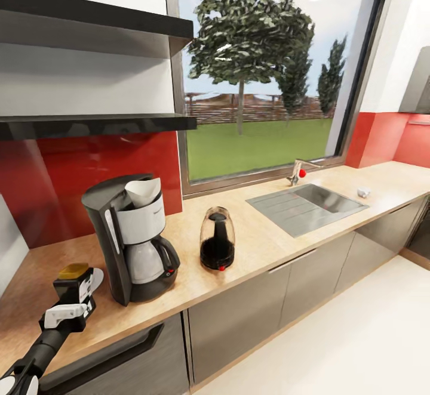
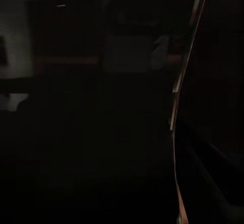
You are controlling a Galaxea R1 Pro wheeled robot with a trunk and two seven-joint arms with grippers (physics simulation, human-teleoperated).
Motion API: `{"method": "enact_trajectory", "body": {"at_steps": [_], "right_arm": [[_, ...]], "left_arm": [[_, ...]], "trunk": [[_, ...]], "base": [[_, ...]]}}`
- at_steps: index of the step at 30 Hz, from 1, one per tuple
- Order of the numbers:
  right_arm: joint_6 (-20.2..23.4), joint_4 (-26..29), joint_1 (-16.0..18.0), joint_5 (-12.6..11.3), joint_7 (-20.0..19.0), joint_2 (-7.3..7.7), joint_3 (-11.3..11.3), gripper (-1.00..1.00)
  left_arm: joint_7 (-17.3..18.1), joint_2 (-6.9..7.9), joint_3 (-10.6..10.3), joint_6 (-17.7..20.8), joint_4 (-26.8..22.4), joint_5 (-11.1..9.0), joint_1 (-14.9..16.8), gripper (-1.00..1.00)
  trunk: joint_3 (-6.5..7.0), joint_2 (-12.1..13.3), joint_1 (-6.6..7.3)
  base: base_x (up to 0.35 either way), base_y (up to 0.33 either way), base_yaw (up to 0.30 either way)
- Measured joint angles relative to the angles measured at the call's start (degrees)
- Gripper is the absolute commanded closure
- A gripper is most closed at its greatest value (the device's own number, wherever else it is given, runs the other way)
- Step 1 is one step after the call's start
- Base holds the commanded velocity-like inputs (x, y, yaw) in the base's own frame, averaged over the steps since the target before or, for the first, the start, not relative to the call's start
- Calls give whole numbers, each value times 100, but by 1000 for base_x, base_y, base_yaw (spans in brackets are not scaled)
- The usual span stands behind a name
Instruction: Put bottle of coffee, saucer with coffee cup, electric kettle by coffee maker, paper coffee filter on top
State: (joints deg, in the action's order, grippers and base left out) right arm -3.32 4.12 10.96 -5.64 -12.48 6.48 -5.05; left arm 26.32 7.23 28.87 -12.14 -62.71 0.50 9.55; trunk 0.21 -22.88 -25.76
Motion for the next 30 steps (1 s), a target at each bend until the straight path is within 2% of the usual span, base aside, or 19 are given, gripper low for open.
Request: {"method": "enact_trajectory", "body": {"at_steps": [9,30], "right_arm": [[0,1,-1,-1,0,0,8,-100],[0,-2,0,7,0,17,4,-100]], "left_arm": [[0,0,3,6,8,3,-8,100],[-4,7,25,-1,115,28,-34,100]], "trunk": [[0,0,0],[0,0,0]], "base": [[0,0,-182],[6,0,-7]]}}
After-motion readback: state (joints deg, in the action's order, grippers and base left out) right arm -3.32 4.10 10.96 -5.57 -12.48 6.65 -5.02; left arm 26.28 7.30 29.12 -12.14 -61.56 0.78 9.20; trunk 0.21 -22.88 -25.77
